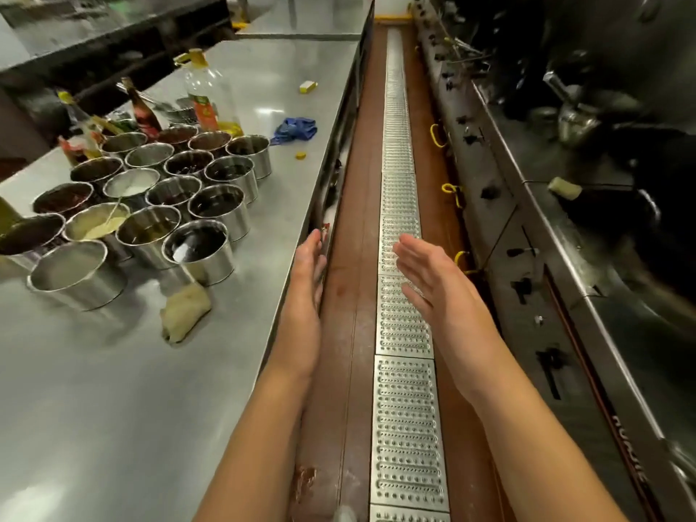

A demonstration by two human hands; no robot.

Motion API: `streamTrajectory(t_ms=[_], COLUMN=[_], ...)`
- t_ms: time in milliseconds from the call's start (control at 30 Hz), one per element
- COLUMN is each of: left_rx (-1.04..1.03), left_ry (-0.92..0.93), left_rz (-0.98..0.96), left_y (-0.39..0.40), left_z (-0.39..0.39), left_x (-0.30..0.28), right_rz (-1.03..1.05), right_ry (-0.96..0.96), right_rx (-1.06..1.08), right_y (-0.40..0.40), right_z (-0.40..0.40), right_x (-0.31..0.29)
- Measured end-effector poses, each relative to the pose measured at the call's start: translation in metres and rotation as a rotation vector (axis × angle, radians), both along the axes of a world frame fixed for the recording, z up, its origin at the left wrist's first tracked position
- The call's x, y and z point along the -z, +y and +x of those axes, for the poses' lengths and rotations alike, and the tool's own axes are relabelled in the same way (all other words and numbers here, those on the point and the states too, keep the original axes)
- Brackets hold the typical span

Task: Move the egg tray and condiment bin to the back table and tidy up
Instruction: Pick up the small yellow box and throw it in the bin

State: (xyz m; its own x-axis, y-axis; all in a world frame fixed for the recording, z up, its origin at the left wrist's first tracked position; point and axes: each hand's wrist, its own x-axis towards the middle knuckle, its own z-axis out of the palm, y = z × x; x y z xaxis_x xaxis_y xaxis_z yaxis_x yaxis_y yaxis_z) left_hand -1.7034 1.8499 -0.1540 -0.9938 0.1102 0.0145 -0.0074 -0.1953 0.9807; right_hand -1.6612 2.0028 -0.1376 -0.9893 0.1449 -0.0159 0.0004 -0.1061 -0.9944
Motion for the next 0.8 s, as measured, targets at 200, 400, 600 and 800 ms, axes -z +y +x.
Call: streamTrajectory(t_ms=[200,400,600,800], left_rx=[0.090,0.052,-0.005,-0.087], left_ry=[-0.026,0.001,0.017,0.001], left_rz=[0.003,-0.010,-0.004,-0.035], left_y=[0.061,0.130,0.170,0.176], left_z=[-0.085,-0.160,-0.229,-0.299], left_x=[0.010,0.004,-0.014,-0.013], right_rz=[-0.051,-0.080,-0.143,-0.180], right_ry=[-0.030,-0.012,0.026,0.002], right_rx=[0.075,0.036,0.007,-0.089], right_y=[0.056,0.127,0.175,0.175], right_z=[-0.062,-0.147,-0.235,-0.310], right_x=[0.015,0.017,-0.003,0.007])
